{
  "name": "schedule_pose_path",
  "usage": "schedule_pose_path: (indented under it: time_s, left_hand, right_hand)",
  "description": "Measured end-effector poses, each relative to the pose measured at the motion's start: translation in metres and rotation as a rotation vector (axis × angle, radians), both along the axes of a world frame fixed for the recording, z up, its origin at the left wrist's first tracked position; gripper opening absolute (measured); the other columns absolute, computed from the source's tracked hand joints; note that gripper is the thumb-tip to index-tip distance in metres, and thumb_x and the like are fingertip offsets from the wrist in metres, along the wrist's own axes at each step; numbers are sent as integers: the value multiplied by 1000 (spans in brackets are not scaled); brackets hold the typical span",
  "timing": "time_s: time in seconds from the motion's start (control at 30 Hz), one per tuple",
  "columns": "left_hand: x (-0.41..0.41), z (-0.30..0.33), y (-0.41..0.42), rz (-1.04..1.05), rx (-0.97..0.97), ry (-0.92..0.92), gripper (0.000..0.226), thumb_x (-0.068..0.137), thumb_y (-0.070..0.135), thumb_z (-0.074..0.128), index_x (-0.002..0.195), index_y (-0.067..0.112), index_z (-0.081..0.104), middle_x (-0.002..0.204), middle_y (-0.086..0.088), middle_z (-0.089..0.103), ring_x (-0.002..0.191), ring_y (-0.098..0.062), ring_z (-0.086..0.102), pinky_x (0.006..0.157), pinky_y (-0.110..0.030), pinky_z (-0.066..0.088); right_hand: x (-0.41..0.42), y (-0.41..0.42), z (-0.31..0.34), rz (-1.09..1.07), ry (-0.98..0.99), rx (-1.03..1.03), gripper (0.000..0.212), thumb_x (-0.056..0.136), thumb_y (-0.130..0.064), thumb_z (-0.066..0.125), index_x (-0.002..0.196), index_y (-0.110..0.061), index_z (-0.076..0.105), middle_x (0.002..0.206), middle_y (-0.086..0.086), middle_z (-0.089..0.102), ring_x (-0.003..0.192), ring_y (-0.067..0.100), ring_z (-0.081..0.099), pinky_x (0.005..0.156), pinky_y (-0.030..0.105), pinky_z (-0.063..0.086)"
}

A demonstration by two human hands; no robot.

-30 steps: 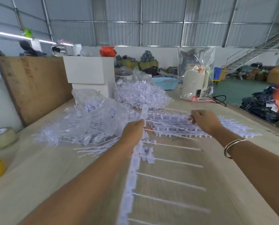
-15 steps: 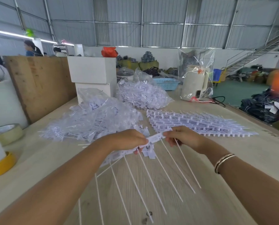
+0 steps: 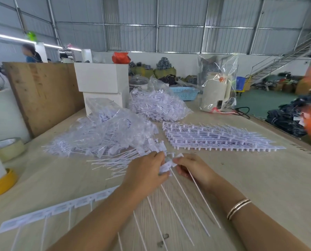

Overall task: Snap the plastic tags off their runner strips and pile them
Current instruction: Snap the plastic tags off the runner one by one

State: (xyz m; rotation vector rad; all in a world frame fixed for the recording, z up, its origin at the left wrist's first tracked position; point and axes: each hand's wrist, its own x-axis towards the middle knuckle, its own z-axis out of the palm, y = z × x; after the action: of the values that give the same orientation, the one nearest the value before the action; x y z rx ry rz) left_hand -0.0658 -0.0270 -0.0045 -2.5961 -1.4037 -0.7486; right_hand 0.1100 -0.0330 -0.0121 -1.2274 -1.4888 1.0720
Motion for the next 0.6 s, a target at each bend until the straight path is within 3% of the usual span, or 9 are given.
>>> schedule_pose_path:
  time_s: [0.17,0.33,0.43,0.5,0.6]
  left_hand:
    - [-4,-4,0,-23,103,9,26,83,52,54,97,30,53,96,10,63,84,-16,61,59,-28,36]
    - [-10,-6,2,-78,78,15,28,90,50,48,97,27,61,95,8,65,86,-13,60,67,-29,42]
    - [-11,-1,5,-92,5,-49,24,90,49,51,96,29,64,89,9,64,82,-9,58,65,-27,40]
    - [-12,4,6,-114,-19,-84,20,90,47,54,94,31,66,84,11,65,76,-7,57,61,-25,36]
    - [-11,11,7,-135,-64,-127,18,89,43,57,94,29,68,80,12,66,68,-3,54,59,-24,37]
  right_hand:
    - [0,-2,-1,107,-51,72,21,90,-8,58,71,-17,59,52,-13,54,48,-2,46,50,10,36]
    - [3,-3,0,122,-173,189,7,90,-9,61,85,-4,63,65,-3,51,59,7,43,58,15,35]
    - [3,-4,0,120,-161,245,6,89,-8,61,84,-9,64,72,-2,57,67,10,49,65,19,38]
    - [3,-4,2,90,-115,279,10,89,-7,60,83,-13,64,68,-13,59,64,3,52,63,13,39]
    - [1,-3,2,53,-74,317,14,89,-4,60,81,-15,65,65,-15,60,60,0,51,58,13,39]
